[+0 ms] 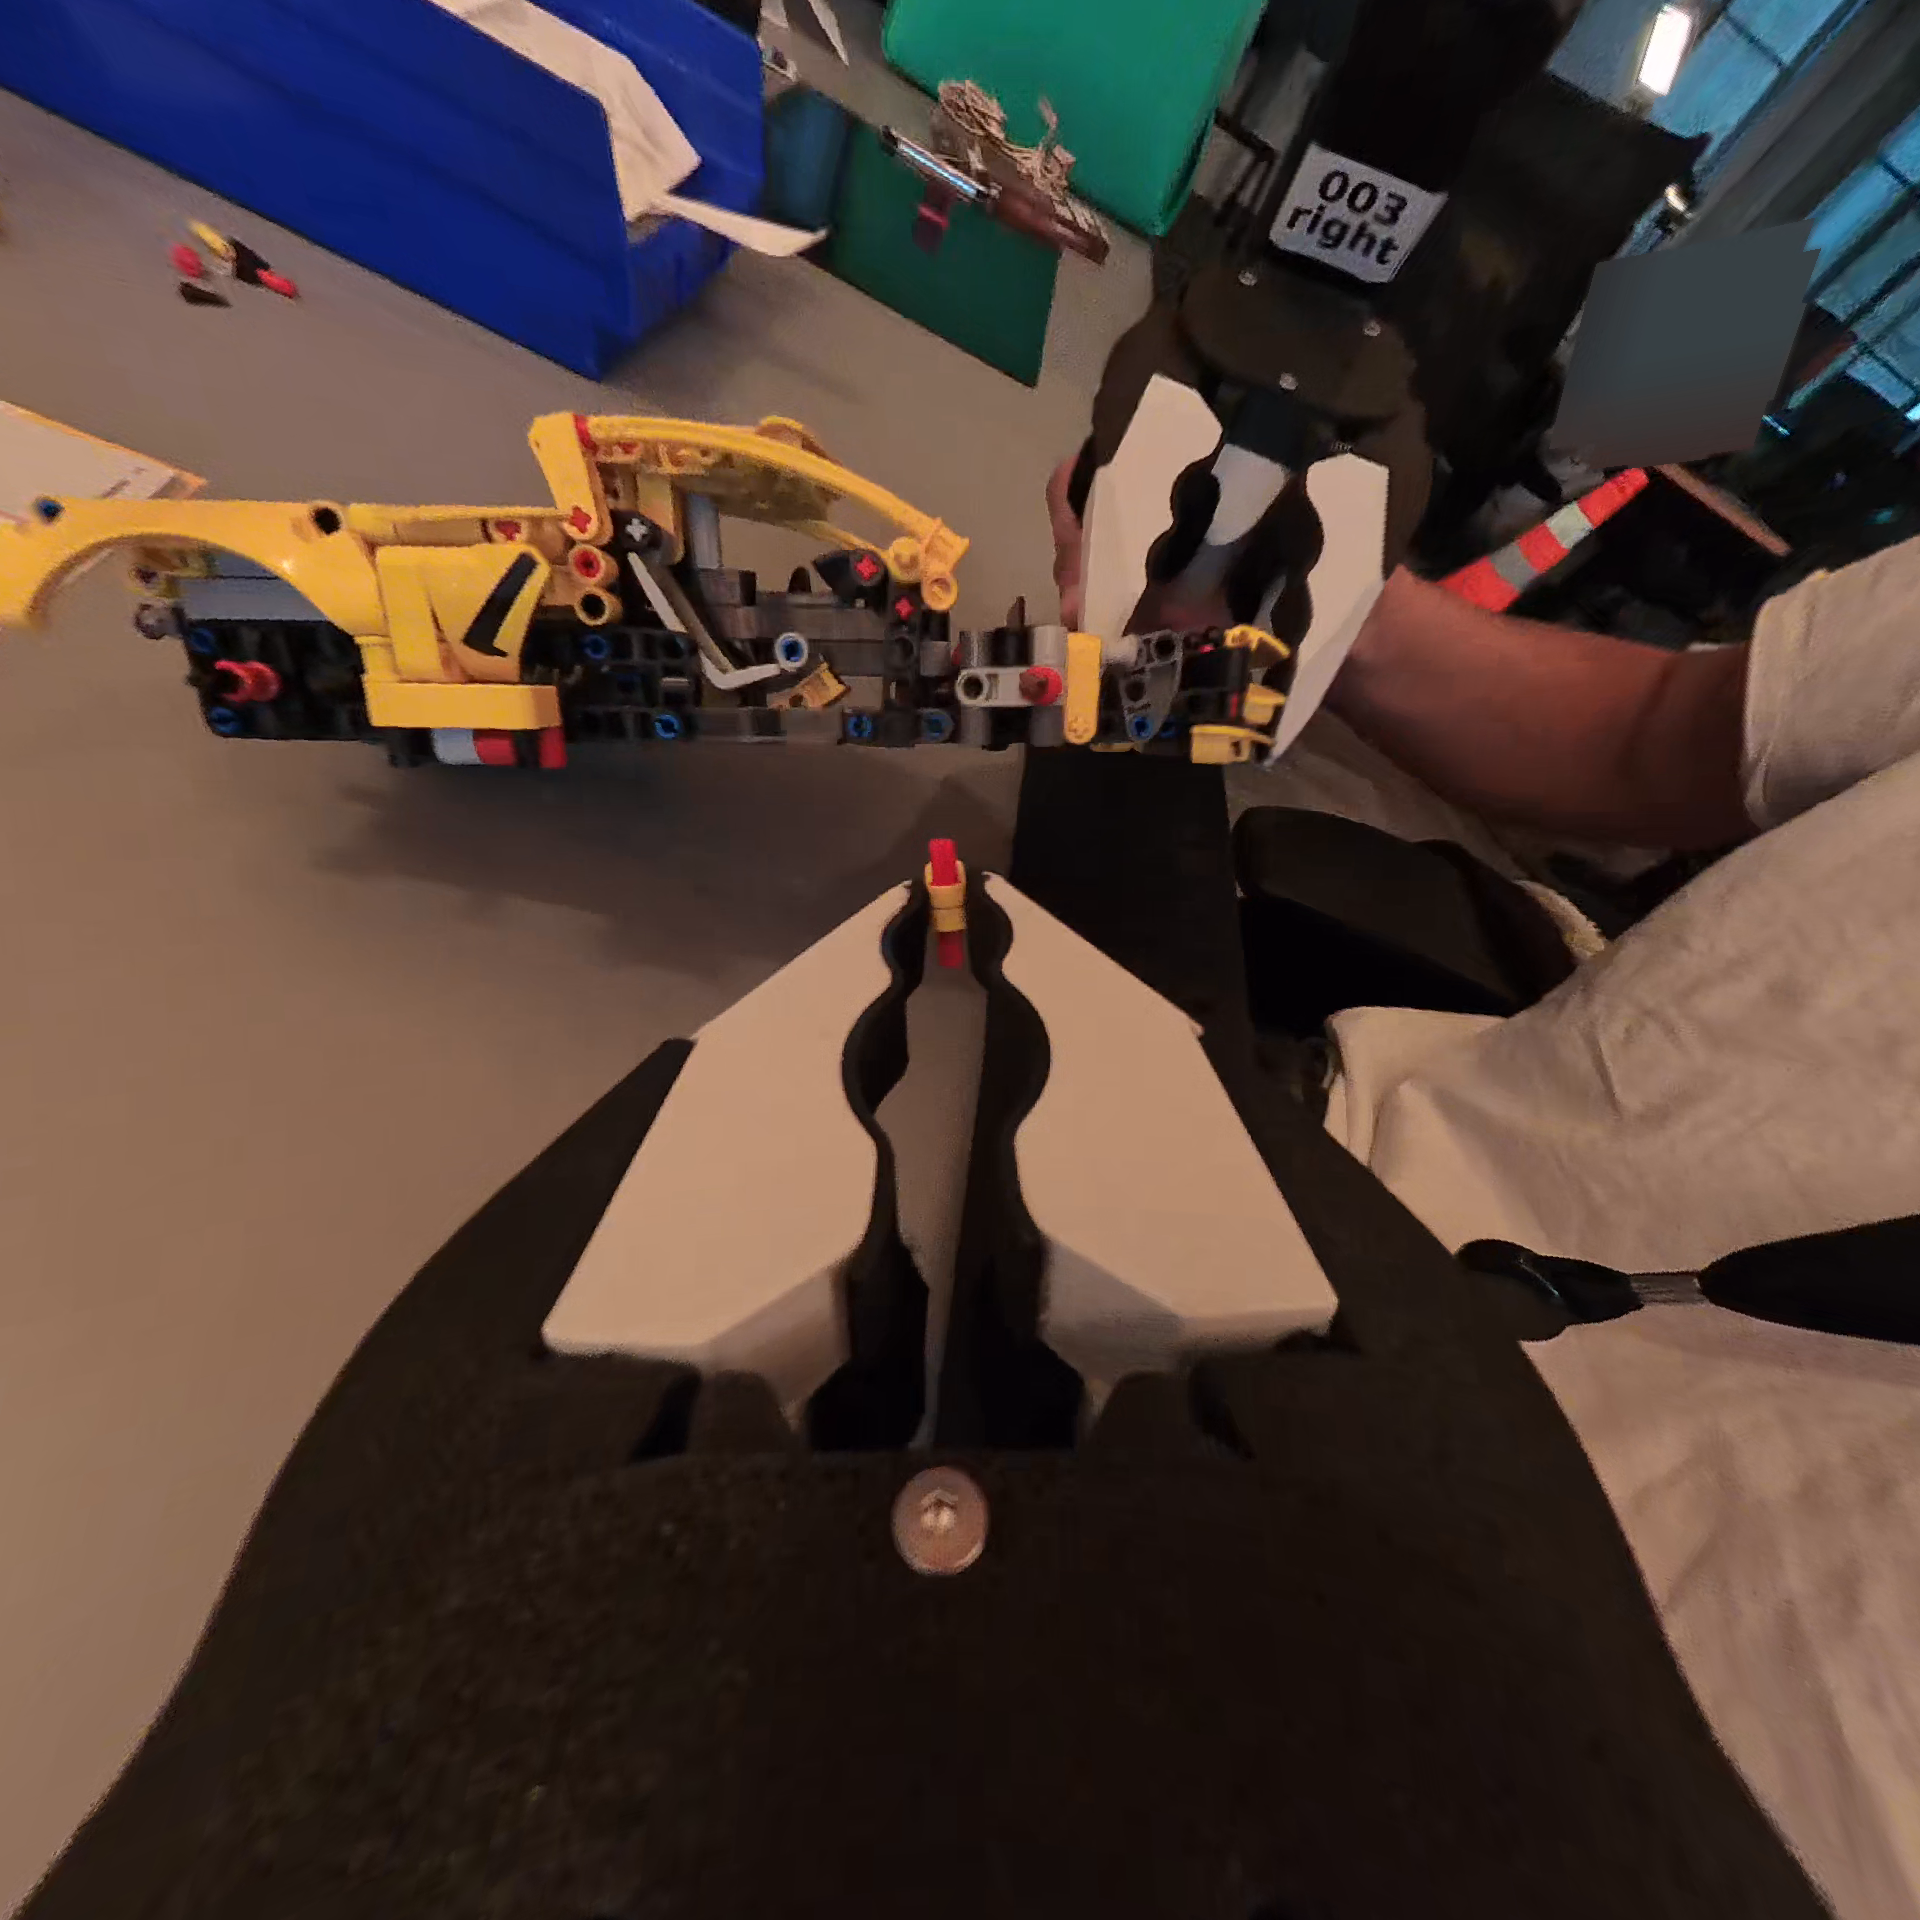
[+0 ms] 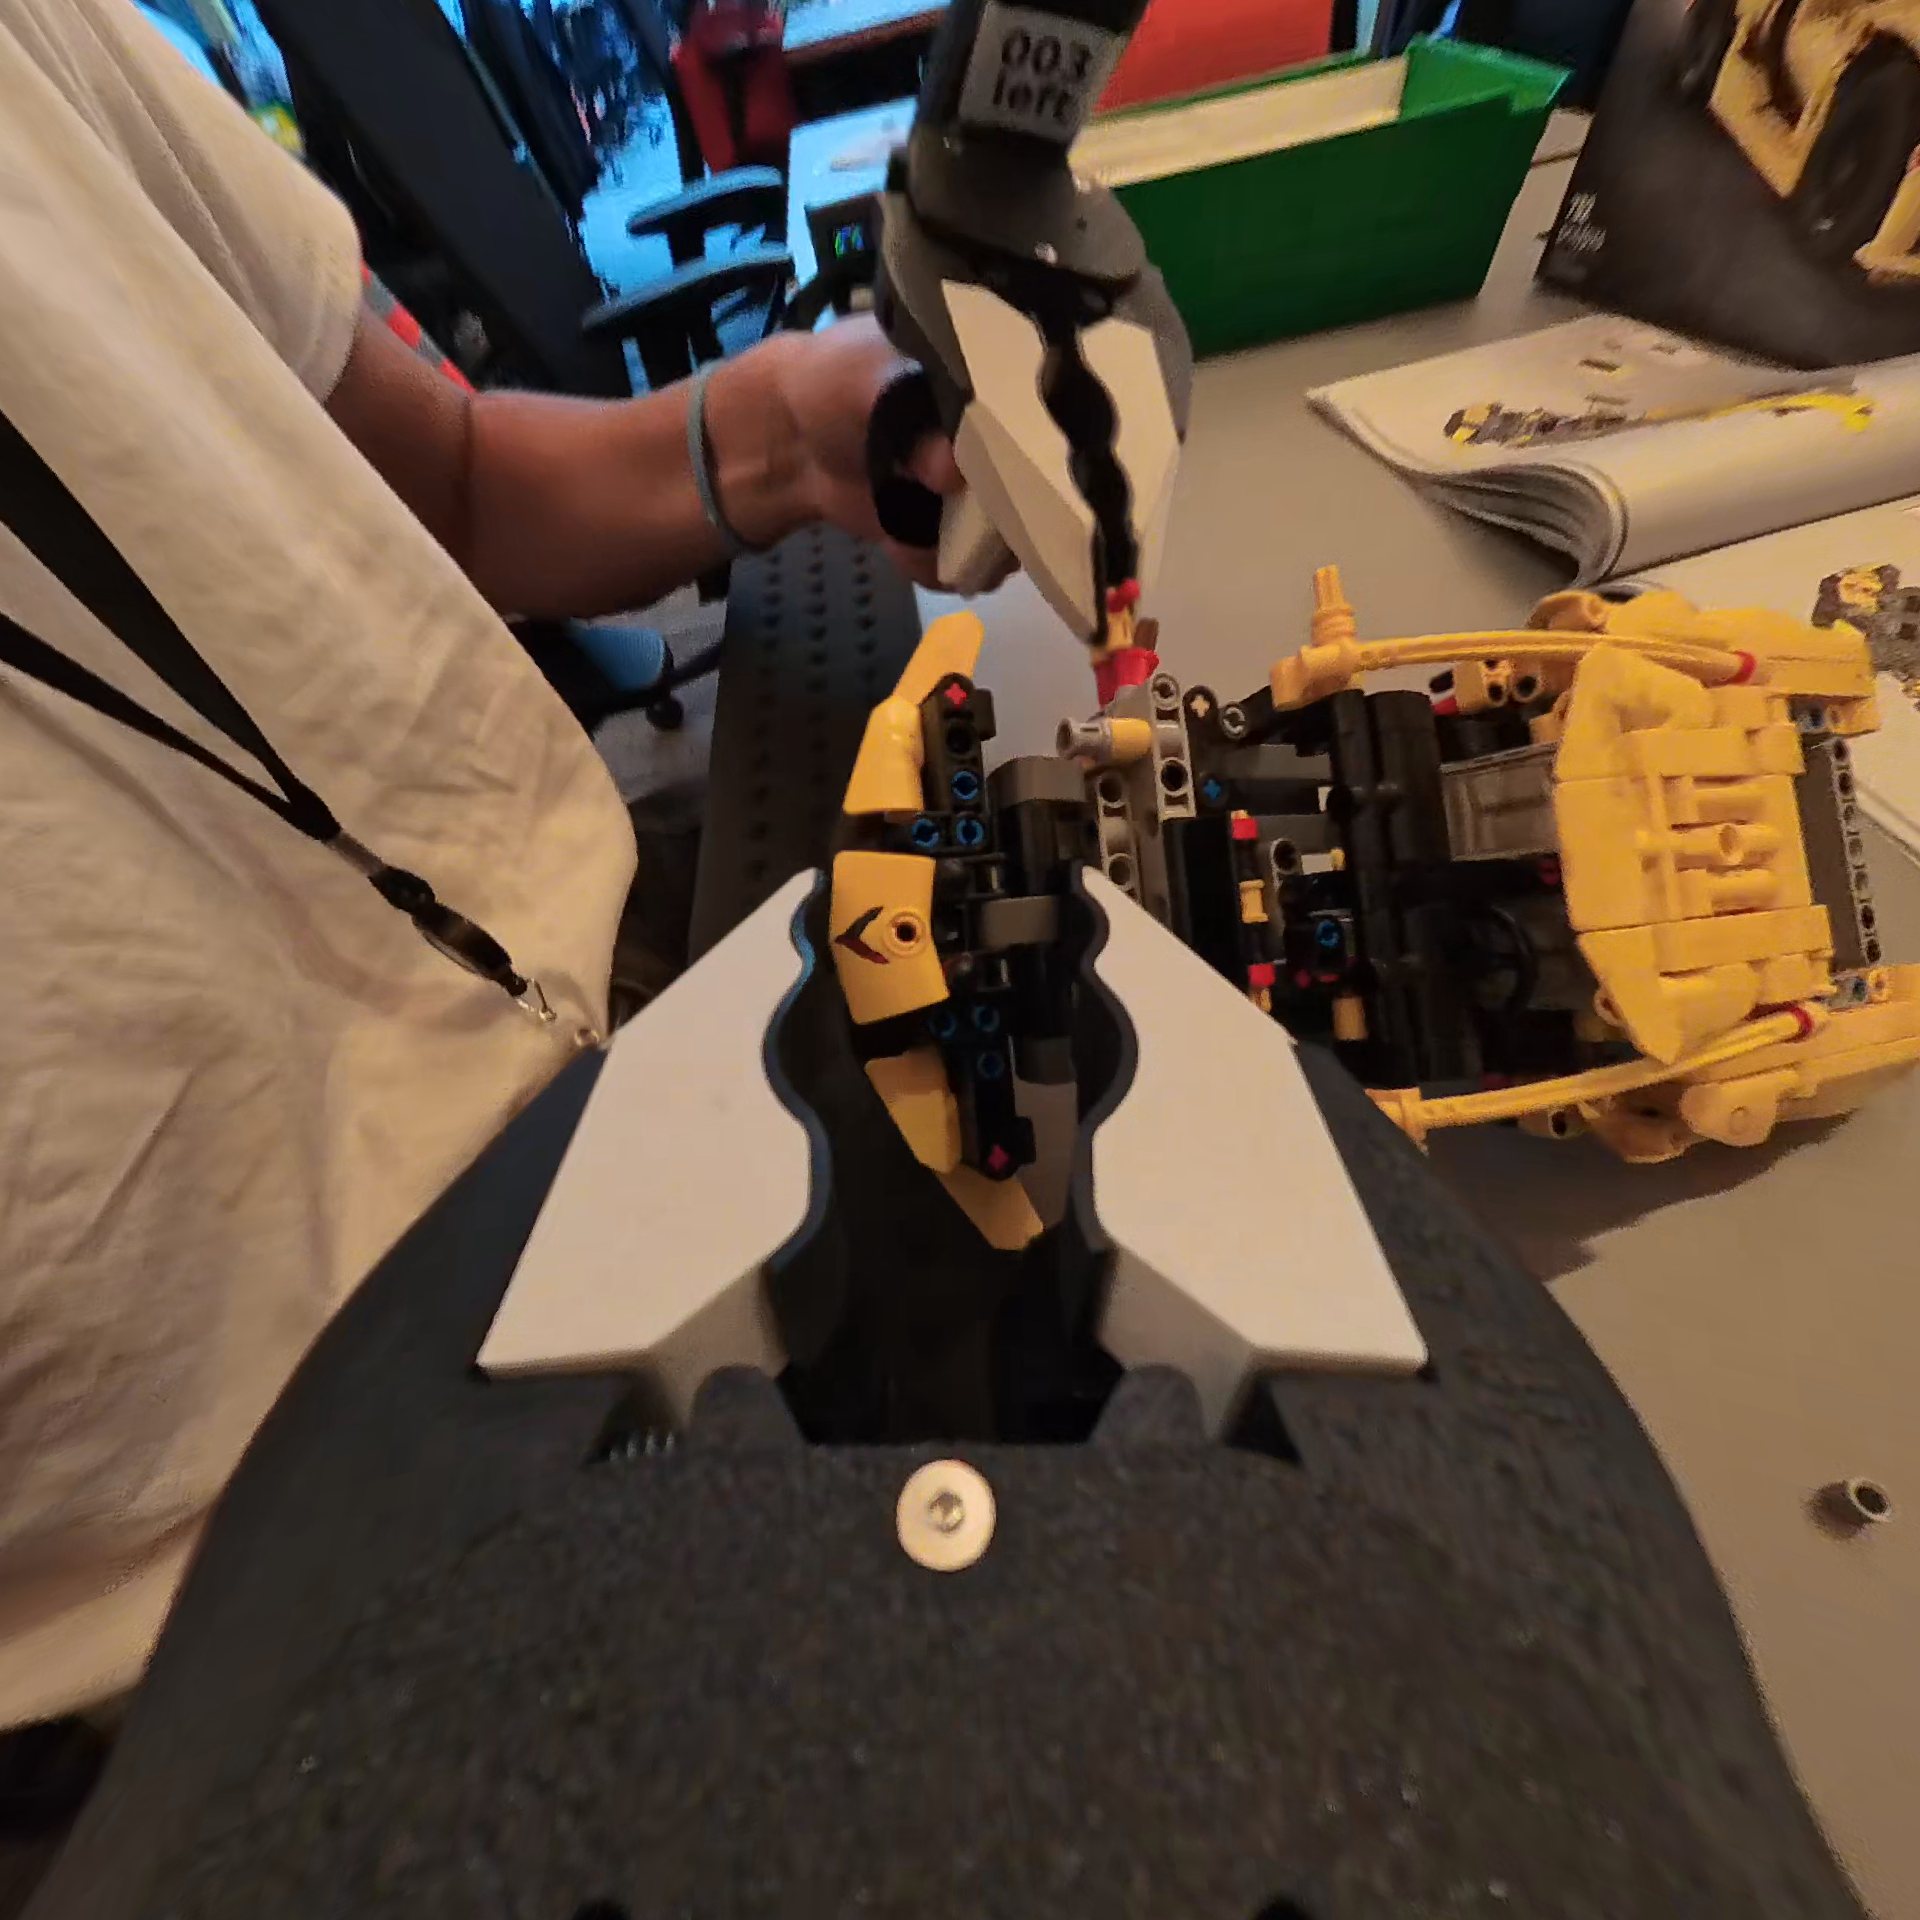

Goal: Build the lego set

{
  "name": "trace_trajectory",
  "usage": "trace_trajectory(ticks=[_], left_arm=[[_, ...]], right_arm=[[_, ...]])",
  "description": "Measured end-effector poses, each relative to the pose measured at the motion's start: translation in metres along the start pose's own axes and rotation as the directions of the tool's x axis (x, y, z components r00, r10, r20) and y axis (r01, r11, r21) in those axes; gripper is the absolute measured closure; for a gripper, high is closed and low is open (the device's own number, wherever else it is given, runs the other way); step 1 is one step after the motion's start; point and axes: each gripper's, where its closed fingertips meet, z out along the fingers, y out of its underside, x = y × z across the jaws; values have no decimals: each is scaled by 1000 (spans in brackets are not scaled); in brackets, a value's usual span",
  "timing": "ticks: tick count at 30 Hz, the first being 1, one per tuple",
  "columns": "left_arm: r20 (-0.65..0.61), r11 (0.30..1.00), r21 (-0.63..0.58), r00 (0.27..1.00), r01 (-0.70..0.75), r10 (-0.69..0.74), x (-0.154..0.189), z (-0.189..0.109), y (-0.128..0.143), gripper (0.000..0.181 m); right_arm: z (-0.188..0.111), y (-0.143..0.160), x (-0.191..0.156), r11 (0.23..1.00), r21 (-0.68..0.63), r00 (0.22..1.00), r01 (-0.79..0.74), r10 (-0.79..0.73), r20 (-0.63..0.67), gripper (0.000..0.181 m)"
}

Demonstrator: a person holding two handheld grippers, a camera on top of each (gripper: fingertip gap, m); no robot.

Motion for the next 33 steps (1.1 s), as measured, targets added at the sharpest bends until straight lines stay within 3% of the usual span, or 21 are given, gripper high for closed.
trace_trajectory(ticks=[6,10,17,23,24,26,31,33], left_arm=[[-143,1000,5,990,5,-5,11,39,0,174],[-214,999,32,977,4,3,23,58,0,175],[-235,997,65,972,35,-19,25,67,3,175],[-249,997,47,968,54,-40,23,74,7,175],[-247,998,45,968,53,-40,22,75,7,175],[-255,997,46,966,54,-41,24,76,5,175],[-243,999,31,970,8,0,28,82,8,175],[-249,999,38,968,16,-6,27,82,6,175]], right_arm=[[-5,-9,-10,992,127,1000,-18,19,-4,139],[-5,-6,-10,989,142,999,-42,43,-2,139],[-6,-4,-8,1000,3,993,14,-14,-121,141],[-7,11,-6,963,-257,956,79,-145,-253,139],[-8,12,-5,954,-287,945,88,-171,-278,136],[-8,14,-1,939,-328,908,107,-226,-352,115],[-7,31,2,883,-441,815,158,-369,-446,118],[-11,29,3,868,-461,761,186,-424,-491,106]])
